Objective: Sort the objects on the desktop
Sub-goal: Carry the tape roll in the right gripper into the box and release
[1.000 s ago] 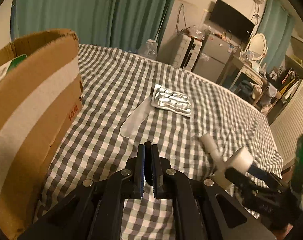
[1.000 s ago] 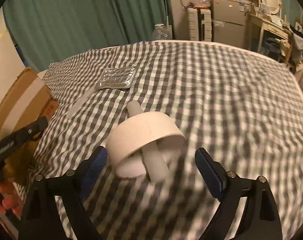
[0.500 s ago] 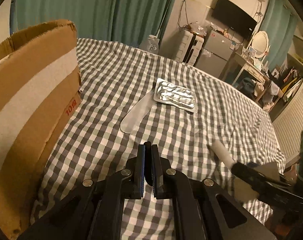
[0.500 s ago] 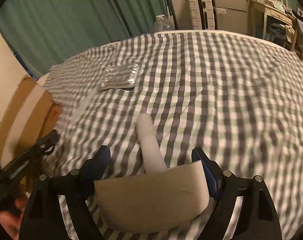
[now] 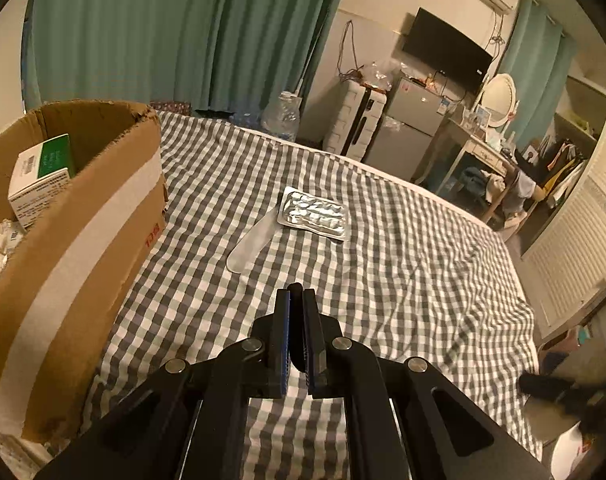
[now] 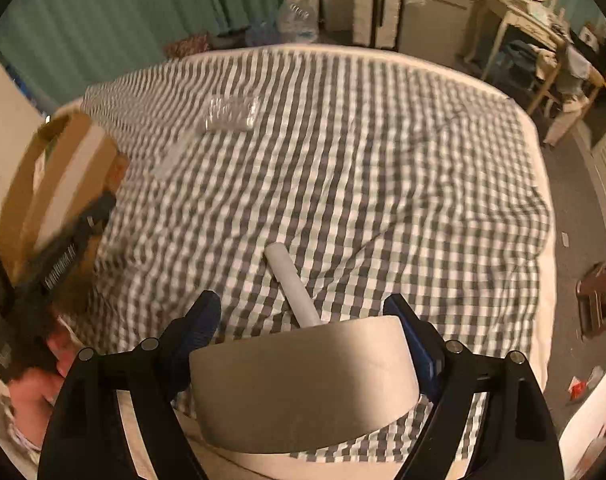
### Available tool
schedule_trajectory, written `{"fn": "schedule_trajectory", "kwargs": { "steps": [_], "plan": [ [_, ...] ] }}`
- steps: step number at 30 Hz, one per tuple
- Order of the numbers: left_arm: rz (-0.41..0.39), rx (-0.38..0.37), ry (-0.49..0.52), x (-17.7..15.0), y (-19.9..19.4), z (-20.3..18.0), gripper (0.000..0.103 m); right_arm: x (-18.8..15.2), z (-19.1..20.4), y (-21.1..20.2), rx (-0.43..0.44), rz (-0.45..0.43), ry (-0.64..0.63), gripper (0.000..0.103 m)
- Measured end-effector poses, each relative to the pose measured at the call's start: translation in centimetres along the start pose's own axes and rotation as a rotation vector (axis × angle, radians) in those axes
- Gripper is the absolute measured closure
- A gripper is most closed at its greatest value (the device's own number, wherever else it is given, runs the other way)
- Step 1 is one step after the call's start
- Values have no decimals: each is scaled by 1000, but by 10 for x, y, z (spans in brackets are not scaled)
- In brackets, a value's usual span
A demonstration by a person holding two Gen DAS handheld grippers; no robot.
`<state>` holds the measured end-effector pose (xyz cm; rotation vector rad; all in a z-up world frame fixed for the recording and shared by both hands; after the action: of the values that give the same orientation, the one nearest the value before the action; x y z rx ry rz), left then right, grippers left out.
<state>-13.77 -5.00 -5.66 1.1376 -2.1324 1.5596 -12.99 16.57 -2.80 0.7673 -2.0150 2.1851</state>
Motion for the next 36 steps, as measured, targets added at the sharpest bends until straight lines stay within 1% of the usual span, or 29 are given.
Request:
{"fn": "schedule_trajectory", "kwargs": {
  "steps": [2,5,8,10,12,13,14,16,18,19,21,23,24,25,27,28,29,30,31,32,33,35,36],
  "plan": [
    [-7,-11,-5,2,-7,0,98,4,1,-19,36,-65,31,19],
    [-42,-12,12,14,-18,2,98,11,9,-29,53,-74,33,19],
    [-92,-26,-5,34,-34,4,98,22,32,-38,68,-98,1,19],
    [-134,-14,-19,51,-46,15,98,34,54,-41,112,-112,-17,19],
    [-186,3,-47,73,-64,32,98,55,83,-44,169,-138,-48,19],
    [-227,10,-77,88,-77,46,98,69,106,-47,202,-159,-79,19],
    [-251,20,-100,98,-84,59,98,81,123,-48,227,-172,-105,19],
    [-270,68,-144,116,-94,87,98,108,168,-49,287,-201,-166,19],
    [-272,136,-183,125,-98,127,98,129,204,-49,320,-222,-214,19],
    [-271,158,-196,125,-97,139,98,144,228,-43,332,-224,-243,19],
    [-264,238,-245,121,-92,175,98,162,264,-29,371,-210,-260,19],
    [-209,289,-312,114,-79,206,98,173,292,-15,404,-185,-271,19],
    [-199,301,-336,109,-76,211,98,179,307,-6,418,-174,-280,19],
    [-186,321,-380,105,-73,222,98,185,318,1,416,-169,-282,19],
    [-184,338,-438,99,-69,232,94,193,334,16,371,-145,-311,18],
    [-180,337,-456,96,-68,235,83,196,338,24,362,-128,-304,15],
    [-173,346,-453,94,-66,234,58,200,337,29,358,-116,-289,12],
    [-169,365,-429,93,-64,231,42,202,335,33,344,-112,-257,11],
    [-176,385,-412,94,-67,228,23,204,327,33,332,-115,-241,11],
    [-198,413,-384,95,-70,225,18,204,321,30,328,-133,-228,11],
    [-207,417,-365,96,-72,221,18,203,314,27,324,-153,-221,11],
    [-210,387,-340,99,-73,208,18,197,297,9,286,-244,-234,10],
    [-214,370,-334,100,-74,202,18,194,288,1,251,-284,-243,9]
  ]
}}
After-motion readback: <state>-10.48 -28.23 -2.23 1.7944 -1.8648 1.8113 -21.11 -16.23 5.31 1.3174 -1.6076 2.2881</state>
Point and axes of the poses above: each gripper's, at about its wrist camera, not at the fingertips, and y roughly the way its jaws point, z to its left, x to its top, the point moved 6 cm from there along y, roughly the way its jaws point, and after that the axes turned 12 degrees about -y, right-handed, at the moved point
